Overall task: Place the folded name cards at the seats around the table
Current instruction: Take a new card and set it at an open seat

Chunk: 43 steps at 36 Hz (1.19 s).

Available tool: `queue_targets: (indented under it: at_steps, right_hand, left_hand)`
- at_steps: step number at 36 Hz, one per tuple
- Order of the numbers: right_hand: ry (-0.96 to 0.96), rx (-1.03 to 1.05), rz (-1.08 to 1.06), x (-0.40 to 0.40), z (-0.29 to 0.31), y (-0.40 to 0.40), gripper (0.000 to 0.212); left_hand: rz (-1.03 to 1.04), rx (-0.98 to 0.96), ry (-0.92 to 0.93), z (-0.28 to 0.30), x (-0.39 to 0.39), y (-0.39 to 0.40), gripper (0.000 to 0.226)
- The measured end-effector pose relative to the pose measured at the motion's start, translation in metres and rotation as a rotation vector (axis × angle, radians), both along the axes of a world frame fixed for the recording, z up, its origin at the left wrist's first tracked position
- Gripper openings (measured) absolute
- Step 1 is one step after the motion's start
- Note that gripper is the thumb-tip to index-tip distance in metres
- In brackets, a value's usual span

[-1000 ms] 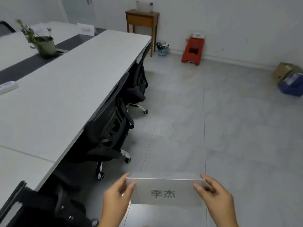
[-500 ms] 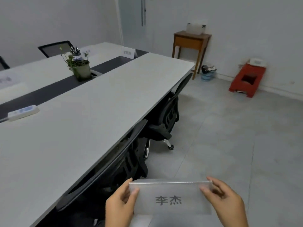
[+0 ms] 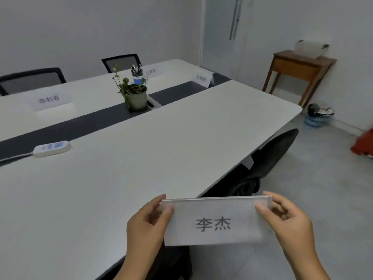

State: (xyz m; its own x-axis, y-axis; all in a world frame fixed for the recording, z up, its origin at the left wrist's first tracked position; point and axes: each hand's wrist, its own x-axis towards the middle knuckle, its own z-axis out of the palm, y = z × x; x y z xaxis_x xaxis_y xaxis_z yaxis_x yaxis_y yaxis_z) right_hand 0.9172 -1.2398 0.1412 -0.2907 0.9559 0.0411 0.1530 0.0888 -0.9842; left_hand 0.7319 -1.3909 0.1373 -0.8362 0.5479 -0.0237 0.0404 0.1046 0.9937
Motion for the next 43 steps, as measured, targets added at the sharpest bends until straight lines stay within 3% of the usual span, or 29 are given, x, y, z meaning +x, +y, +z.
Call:
queue_targets:
  at_steps: [5,10,16,24,33,36,39,43]
  right_hand:
    - [-0.129,0.03,0.113,-0.062,0.006,0.058,0.023]
    - [-0.364,0.097,0.226,-0.129,-0.014,0.108,0.037]
    - [-0.443,0.033,0.355,-0.201,-0.053,0.158,0.039]
    - [-0.431,-0.027,0.431,-0.252,-0.087,0.202,0.035]
    - [-0.365,0.02,0.407,-0.256,-0.101,0.217,0.034]
    - [-0.298,0.128,0.366,-0.255,-0.099,0.213,0.038]
    - [-0.162,0.177,0.347,-0.26,-0.078,0.199,0.059]
    - [-0.02,0.321,0.412,-0.274,-0.049,0.172,0.052]
  left_hand:
    - [0.035,-0.033,0.058,-0.01,-0.058,0.053,0.025]
    - [0.109,-0.116,0.057,-0.04,-0.099,0.092,0.033]
    - [0.286,-0.193,0.002,-0.071,-0.128,0.13,0.036]
    - [0.403,-0.31,-0.087,-0.098,-0.144,0.167,0.035]
    - [0.453,-0.421,-0.077,-0.102,-0.148,0.185,0.035]
    - [0.515,-0.38,-0.083,-0.091,-0.143,0.186,0.033]
    - [0.6,-0.266,-0.087,-0.069,-0.137,0.178,0.03]
    - [0.76,-0.126,-0.032,-0.039,-0.136,0.151,0.032]
